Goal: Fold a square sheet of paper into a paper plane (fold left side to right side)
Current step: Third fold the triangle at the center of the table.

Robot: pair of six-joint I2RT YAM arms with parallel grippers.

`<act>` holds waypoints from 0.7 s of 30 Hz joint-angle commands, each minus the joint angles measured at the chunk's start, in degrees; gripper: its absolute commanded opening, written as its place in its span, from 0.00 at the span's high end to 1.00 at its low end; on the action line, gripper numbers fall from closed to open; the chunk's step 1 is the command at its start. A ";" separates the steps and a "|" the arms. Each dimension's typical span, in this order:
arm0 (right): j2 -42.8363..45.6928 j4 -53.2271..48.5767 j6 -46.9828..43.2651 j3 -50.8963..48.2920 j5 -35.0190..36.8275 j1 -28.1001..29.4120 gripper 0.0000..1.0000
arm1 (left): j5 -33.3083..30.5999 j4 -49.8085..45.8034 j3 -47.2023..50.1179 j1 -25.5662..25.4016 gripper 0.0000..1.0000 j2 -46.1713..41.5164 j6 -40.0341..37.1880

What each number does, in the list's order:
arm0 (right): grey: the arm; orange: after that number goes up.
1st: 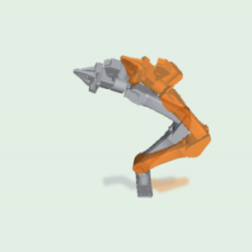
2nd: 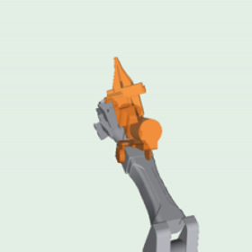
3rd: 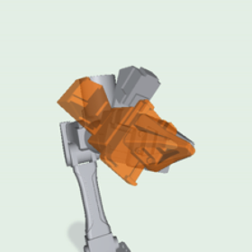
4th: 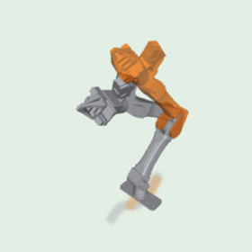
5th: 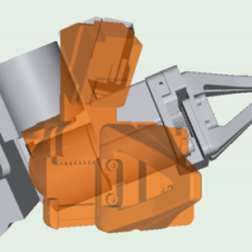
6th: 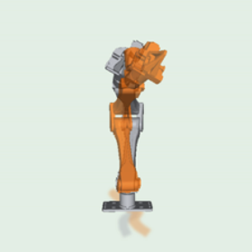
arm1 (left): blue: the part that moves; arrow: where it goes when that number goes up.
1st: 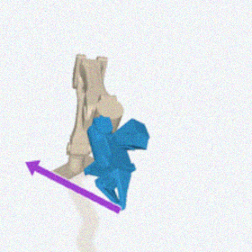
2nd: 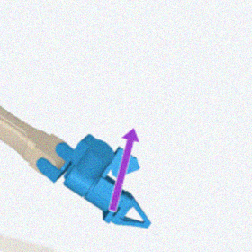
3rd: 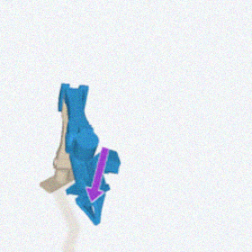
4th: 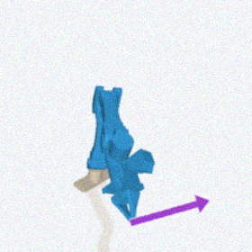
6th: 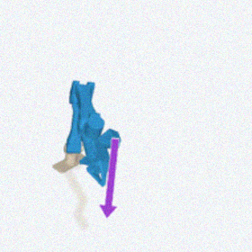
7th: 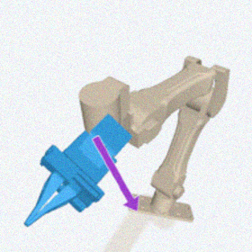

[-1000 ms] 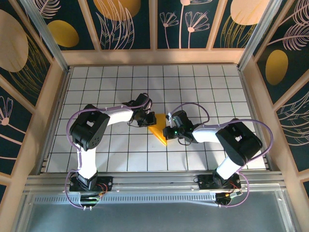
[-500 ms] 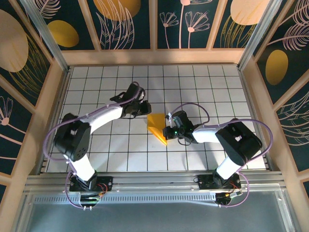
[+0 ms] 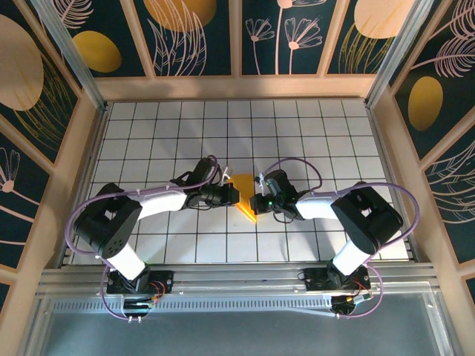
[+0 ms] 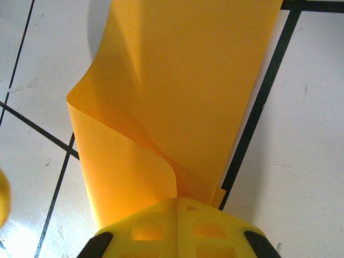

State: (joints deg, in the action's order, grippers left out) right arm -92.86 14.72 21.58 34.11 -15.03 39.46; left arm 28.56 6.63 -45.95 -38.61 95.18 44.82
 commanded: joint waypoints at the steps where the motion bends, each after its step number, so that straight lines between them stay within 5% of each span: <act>1: -2.42 -5.14 -0.03 -0.27 0.61 0.25 1.00 | 2.11 5.14 -0.25 -0.06 0.94 2.59 1.58; 21: -2.72 -5.73 -0.22 -0.19 0.96 0.29 1.00 | -1.91 1.28 -1.10 -0.15 0.94 8.89 -0.11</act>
State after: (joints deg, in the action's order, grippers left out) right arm -92.97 14.72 21.58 34.13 -15.05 39.46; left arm 27.92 9.41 -46.61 -38.61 102.91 45.47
